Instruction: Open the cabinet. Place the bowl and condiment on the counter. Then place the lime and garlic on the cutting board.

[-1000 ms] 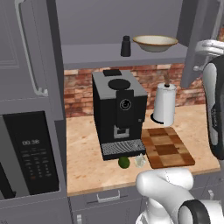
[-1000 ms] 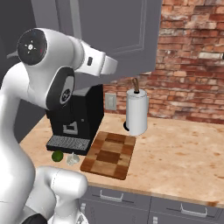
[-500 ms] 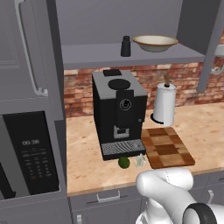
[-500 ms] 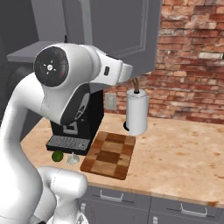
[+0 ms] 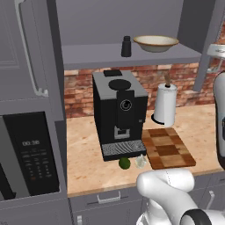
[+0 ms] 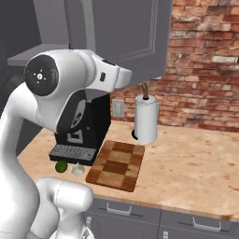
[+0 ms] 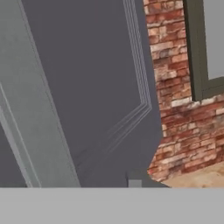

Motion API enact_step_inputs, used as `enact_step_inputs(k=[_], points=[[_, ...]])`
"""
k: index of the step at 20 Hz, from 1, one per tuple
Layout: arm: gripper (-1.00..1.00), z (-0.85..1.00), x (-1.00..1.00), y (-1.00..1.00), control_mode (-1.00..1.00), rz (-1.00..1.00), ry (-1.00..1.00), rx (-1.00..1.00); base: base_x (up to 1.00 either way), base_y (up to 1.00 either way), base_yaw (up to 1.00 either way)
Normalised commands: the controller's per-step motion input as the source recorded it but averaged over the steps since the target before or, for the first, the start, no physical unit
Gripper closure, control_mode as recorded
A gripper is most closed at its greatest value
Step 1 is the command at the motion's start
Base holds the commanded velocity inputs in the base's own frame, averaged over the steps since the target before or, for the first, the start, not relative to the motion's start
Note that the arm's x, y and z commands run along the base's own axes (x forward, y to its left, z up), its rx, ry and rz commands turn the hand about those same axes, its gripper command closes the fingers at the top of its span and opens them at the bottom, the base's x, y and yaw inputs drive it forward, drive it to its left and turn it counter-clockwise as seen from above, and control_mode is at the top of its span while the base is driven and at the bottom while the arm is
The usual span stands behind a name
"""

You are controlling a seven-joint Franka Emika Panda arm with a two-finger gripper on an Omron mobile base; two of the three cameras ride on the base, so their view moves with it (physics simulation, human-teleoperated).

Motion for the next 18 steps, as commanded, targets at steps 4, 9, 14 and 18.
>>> enact_step_inputs(k=[4, 9, 14, 18], points=[[-1.0, 0.23, -0.76, -0.02, -1.0, -0.02, -0.06, 0.0, 0.0, 0.0, 0.0], [-1.0, 0.33, -0.85, 0.03, -1.0, -0.02, -0.17, 0.0, 0.0, 0.0, 0.0], [-1.0, 0.05, -0.34, 0.59, -1.0, -0.12, -0.09, -0.11, 0.0, 0.0, 0.0], [-1.0, 0.0, 0.04, 0.95, -1.0, -0.13, 0.0, -0.24, 0.0, 0.0, 0.0]])
